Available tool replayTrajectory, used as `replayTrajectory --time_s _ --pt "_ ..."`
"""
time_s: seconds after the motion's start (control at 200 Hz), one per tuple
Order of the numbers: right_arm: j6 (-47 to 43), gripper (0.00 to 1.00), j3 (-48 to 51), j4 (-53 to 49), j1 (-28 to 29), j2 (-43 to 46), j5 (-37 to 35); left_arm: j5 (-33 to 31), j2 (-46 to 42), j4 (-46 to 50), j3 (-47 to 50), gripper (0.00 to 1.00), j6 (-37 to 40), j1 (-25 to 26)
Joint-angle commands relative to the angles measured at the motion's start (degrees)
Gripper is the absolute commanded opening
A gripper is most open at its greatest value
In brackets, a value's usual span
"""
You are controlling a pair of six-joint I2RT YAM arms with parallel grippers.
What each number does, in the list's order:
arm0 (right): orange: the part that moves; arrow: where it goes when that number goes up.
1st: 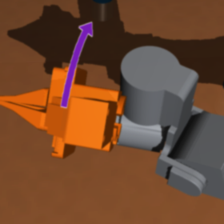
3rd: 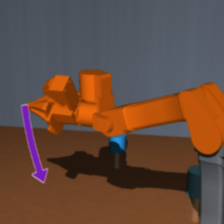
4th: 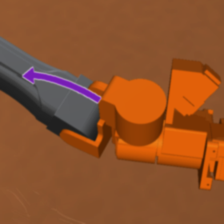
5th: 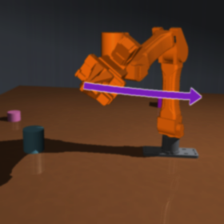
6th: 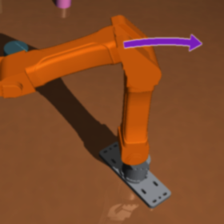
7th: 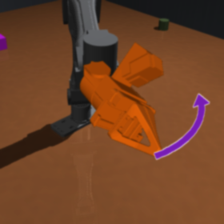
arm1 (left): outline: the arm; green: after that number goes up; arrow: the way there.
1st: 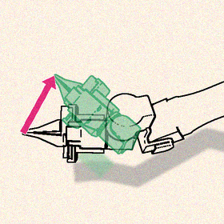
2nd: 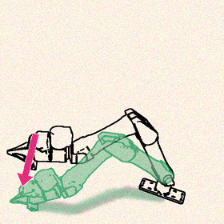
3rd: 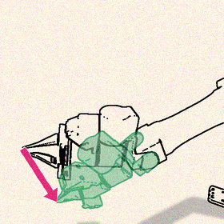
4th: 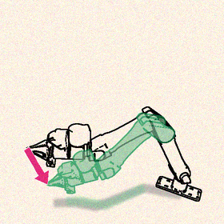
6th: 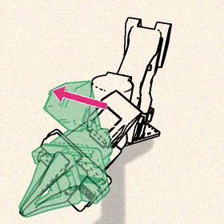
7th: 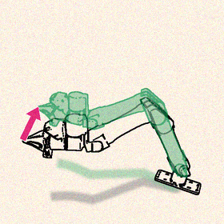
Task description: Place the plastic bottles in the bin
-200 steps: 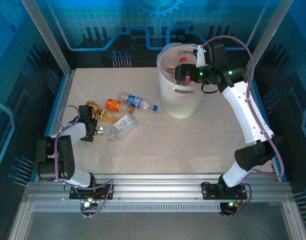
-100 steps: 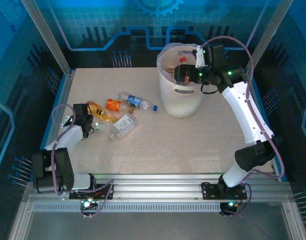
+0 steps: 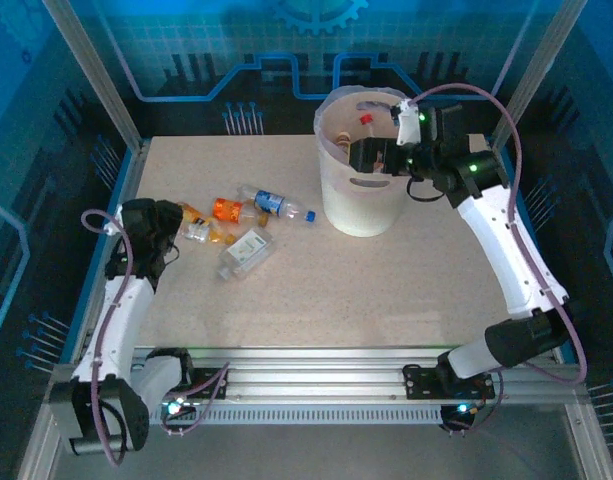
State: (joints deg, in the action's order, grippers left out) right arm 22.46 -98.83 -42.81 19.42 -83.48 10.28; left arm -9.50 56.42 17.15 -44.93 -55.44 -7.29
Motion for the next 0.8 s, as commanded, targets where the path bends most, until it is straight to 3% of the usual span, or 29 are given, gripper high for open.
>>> replayTrajectory --time_s 0.0,0.17,0.39,0.485,0.635,0.795 --pt "-0.03 1.00 3.15 5.85 0.96 3.10 6.22 9.05 -0.61 -2.73 -4.15 0.58 2.43 3.59" --pt "-0.90 1.00 6.86 9.49 1.85 4.90 13.22 15.18 3.15 -6.92 -9.87 0.58 2.87 10.95" --pt "-2.83 1.00 7.68 11.87 6.94 3.54 19.25 17.56 9.48 -9.44 -18.79 0.58 6.14 20.82" --pt "-3.55 1.00 5.83 10.81 9.65 1.02 20.12 18.89 12.00 -10.25 -22.00 0.58 7.46 23.28" --pt "-5.40 0.91 3.09 8.62 13.88 -2.35 19.40 19.07 14.44 -11.74 -24.45 0.58 7.96 25.69" --pt "-6.07 0.91 1.84 8.92 17.29 -4.84 19.07 19.96 15.81 -12.57 -25.78 0.58 8.02 26.93"
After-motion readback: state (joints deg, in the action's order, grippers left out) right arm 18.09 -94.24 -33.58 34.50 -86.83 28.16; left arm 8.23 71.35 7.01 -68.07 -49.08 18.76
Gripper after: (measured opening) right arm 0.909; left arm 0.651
